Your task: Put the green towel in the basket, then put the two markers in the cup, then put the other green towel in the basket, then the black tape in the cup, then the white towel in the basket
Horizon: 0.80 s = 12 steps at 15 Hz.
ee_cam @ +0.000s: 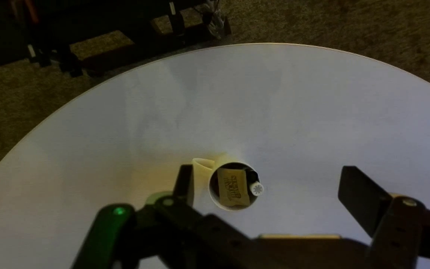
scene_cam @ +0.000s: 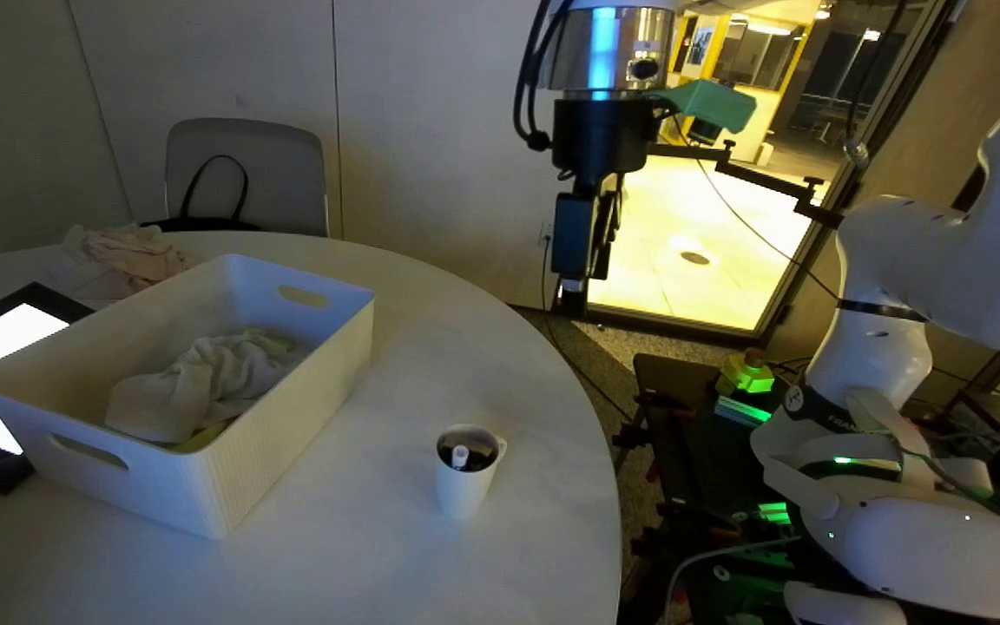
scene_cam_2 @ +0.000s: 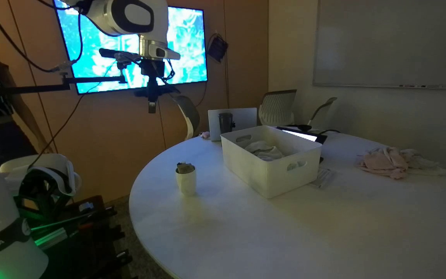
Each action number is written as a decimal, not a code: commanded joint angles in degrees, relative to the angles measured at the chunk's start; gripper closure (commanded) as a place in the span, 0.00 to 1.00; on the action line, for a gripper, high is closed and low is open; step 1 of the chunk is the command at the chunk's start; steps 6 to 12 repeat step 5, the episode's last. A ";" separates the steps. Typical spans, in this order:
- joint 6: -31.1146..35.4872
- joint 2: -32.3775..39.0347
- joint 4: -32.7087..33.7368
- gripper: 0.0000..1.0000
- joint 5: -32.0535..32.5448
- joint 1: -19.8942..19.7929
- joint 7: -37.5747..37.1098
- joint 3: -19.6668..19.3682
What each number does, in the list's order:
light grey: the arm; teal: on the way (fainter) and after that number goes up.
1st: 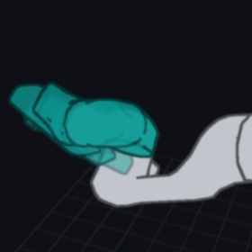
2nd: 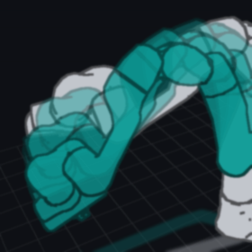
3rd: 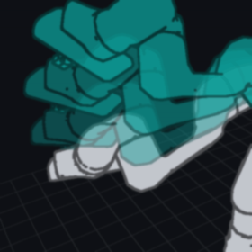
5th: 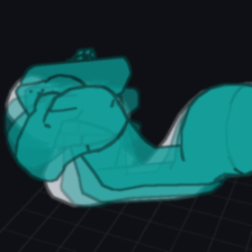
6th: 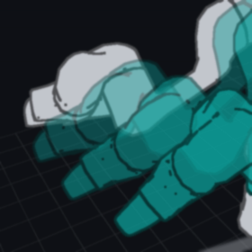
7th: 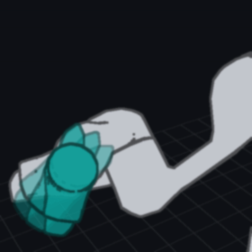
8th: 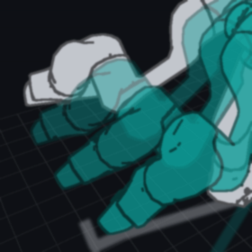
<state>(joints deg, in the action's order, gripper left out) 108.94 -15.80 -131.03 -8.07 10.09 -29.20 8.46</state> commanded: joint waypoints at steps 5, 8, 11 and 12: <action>3.21 -7.16 -7.16 0.00 -0.50 -3.15 1.98 0.97; 3.21 -7.16 -7.16 0.00 -0.50 -3.15 1.98 0.97; 3.21 -7.16 -7.16 0.00 -0.50 -3.15 1.98 0.97; 3.21 -7.16 -7.16 0.00 -0.50 -3.15 1.98 0.97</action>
